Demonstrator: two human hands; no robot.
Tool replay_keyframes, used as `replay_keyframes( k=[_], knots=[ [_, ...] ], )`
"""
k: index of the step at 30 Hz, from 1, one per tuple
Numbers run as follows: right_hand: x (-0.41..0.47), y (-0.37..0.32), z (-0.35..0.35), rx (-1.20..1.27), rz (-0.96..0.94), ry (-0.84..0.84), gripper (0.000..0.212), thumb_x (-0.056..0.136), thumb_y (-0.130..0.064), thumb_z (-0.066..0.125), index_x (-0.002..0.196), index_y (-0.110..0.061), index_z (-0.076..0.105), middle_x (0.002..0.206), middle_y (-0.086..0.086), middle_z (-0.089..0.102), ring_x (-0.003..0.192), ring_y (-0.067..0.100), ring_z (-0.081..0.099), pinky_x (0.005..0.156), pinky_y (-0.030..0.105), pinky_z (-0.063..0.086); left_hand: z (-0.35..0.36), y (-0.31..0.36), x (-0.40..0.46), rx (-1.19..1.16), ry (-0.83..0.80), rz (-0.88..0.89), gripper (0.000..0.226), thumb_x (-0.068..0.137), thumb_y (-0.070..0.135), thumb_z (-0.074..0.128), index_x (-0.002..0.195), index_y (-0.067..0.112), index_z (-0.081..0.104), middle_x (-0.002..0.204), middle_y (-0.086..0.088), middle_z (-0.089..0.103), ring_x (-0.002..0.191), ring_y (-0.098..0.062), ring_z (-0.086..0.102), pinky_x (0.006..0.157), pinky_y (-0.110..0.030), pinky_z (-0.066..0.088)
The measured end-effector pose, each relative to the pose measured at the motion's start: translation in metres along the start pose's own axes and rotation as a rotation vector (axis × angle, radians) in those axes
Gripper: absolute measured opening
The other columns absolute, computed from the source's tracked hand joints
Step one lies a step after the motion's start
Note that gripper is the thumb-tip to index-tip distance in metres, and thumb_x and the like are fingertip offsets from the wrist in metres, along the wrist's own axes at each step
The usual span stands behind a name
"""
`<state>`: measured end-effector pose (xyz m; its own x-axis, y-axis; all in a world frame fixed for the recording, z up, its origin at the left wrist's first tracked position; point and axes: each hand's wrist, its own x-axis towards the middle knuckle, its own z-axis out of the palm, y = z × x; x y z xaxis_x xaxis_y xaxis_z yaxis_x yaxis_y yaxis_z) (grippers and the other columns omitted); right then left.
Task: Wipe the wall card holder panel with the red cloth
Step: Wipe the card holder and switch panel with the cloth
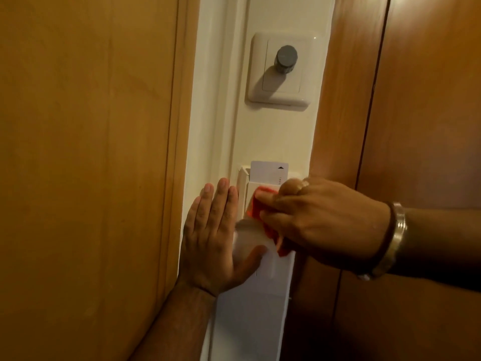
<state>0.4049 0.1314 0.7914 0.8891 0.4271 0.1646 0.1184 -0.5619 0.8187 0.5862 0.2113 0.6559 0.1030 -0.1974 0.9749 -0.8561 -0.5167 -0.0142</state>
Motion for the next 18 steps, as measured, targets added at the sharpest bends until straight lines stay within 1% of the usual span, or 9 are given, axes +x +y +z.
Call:
replay_keyframes(
  k=[2,4,7,9,11,13,15,16,18],
  knots=[
    [-0.002,-0.003,0.002,0.081,-0.1,-0.074,0.04,0.081,-0.038,0.06,0.117,-0.019,0.056,0.121,0.005,0.06,0.093,0.023,0.059,0.072,0.034,0.052,0.002,0.0,-0.002,-0.004,0.005,0.004,0.097,0.087,0.076,0.035,0.157,0.012,0.016,0.164,-0.009,0.019,0.154,-0.028,0.012,0.126,-0.039,0.007],
    [-0.001,0.0,-0.001,0.082,-0.089,-0.082,0.038,0.082,-0.037,0.058,0.116,-0.02,0.056,0.117,0.003,0.062,0.09,0.022,0.059,0.07,0.032,0.051,0.001,-0.002,-0.002,-0.008,0.004,0.008,0.097,0.087,0.077,0.033,0.157,0.013,0.015,0.164,-0.009,0.018,0.154,-0.027,0.011,0.126,-0.039,0.007],
    [0.009,0.009,-0.005,-0.037,-0.039,0.015,0.039,0.082,-0.032,0.059,0.116,-0.015,0.055,0.116,0.009,0.062,0.09,0.026,0.059,0.068,0.037,0.05,0.002,-0.002,-0.001,-0.001,-0.005,0.002,0.095,0.088,0.077,0.027,0.156,0.011,0.019,0.163,-0.011,0.021,0.154,-0.03,0.015,0.126,-0.043,0.01],
    [0.012,0.005,-0.002,-0.045,-0.07,0.069,0.04,0.082,-0.027,0.055,0.119,-0.011,0.054,0.123,0.015,0.059,0.095,0.032,0.06,0.07,0.043,0.053,0.002,-0.001,-0.004,-0.027,0.005,0.0,0.091,0.09,0.075,0.027,0.155,0.012,0.021,0.163,-0.012,0.023,0.153,-0.03,0.017,0.125,-0.044,0.013],
    [0.009,0.002,0.002,-0.041,-0.118,0.151,0.034,0.082,-0.022,0.051,0.113,-0.008,0.058,0.124,0.018,0.058,0.096,0.035,0.061,0.07,0.046,0.055,0.001,-0.001,-0.004,-0.066,0.005,-0.009,0.091,0.089,0.075,0.03,0.155,0.012,0.024,0.163,-0.012,0.023,0.154,-0.03,0.016,0.125,-0.046,0.015],
    [0.005,0.009,0.006,-0.116,-0.151,0.217,0.029,0.081,-0.019,0.056,0.108,-0.01,0.062,0.125,0.017,0.058,0.103,0.035,0.059,0.079,0.045,0.054,0.001,-0.001,-0.003,-0.078,0.001,-0.02,0.093,0.088,0.075,0.032,0.154,0.01,0.028,0.164,-0.012,0.024,0.154,-0.029,0.015,0.125,-0.047,0.016],
    [0.002,0.015,0.013,-0.172,-0.146,0.225,0.039,0.079,-0.029,0.064,0.114,-0.013,0.06,0.129,0.016,0.056,0.113,0.037,0.053,0.089,0.047,0.047,0.001,-0.001,-0.003,-0.063,0.008,-0.014,0.095,0.087,0.075,0.035,0.153,0.007,0.03,0.164,-0.012,0.024,0.154,-0.029,0.015,0.125,-0.046,0.015],
    [0.0,0.015,0.018,-0.186,-0.13,0.217,0.047,0.081,-0.04,0.061,0.12,-0.015,0.056,0.133,0.016,0.052,0.118,0.038,0.049,0.094,0.05,0.042,0.0,-0.001,-0.003,-0.054,0.014,-0.003,0.095,0.087,0.075,0.036,0.153,0.006,0.031,0.163,-0.013,0.024,0.154,-0.03,0.015,0.125,-0.045,0.014],
    [-0.005,0.014,0.024,-0.182,-0.066,0.175,0.064,0.084,-0.061,0.043,0.131,-0.018,0.046,0.141,0.015,0.043,0.125,0.042,0.039,0.098,0.056,0.034,0.0,-0.003,-0.004,-0.043,0.026,0.018,0.095,0.087,0.074,0.039,0.153,0.006,0.03,0.163,-0.013,0.022,0.154,-0.03,0.014,0.126,-0.043,0.011]
  ],
)
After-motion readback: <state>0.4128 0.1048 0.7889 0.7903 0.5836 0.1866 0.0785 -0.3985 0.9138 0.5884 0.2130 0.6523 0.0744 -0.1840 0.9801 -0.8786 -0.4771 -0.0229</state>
